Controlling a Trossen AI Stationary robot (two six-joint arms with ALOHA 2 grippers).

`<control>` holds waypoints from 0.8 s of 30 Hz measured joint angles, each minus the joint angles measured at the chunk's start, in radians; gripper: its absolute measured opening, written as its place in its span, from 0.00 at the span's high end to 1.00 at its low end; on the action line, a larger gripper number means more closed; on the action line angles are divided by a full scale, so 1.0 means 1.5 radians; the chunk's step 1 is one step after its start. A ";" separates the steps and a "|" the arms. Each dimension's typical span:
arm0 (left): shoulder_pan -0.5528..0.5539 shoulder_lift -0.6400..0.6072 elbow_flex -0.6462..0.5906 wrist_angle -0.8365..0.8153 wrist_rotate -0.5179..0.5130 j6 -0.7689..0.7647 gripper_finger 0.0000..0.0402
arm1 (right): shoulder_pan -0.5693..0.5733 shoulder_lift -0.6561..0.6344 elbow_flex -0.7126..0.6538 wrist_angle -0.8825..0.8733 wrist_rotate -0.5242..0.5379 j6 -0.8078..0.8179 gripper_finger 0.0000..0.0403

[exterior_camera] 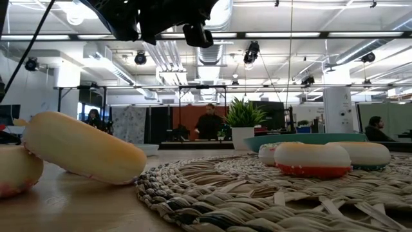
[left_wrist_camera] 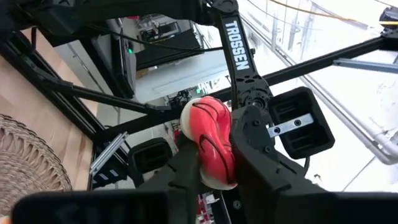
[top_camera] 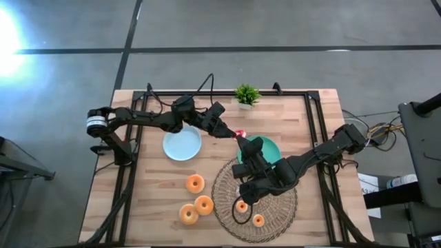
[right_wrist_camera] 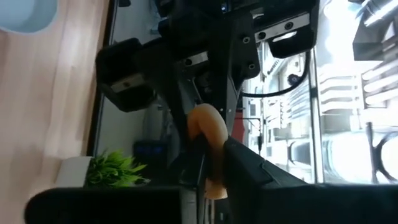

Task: Pick & Place donuts
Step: Put the small orange donut on the green plate

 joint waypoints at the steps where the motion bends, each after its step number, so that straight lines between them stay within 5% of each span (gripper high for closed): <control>1: 0.000 0.000 0.000 0.000 0.001 0.004 0.88 | 0.000 0.000 0.000 0.000 -0.003 0.008 0.89; 6: 0.005 0.000 0.000 -0.003 0.002 0.019 0.97 | 0.002 0.000 0.000 -0.001 -0.007 0.063 0.82; 15: 0.033 0.000 0.000 -0.025 -0.008 0.055 0.99 | 0.031 0.000 0.000 -0.059 -0.018 0.251 0.65; 20: 0.042 0.000 0.000 -0.099 -0.017 0.116 0.99 | 0.062 -0.010 0.002 -0.205 -0.093 0.579 0.59; 24: 0.039 -0.001 0.000 -0.266 -0.059 0.231 0.99 | 0.067 -0.023 0.010 -0.375 -0.256 1.004 0.58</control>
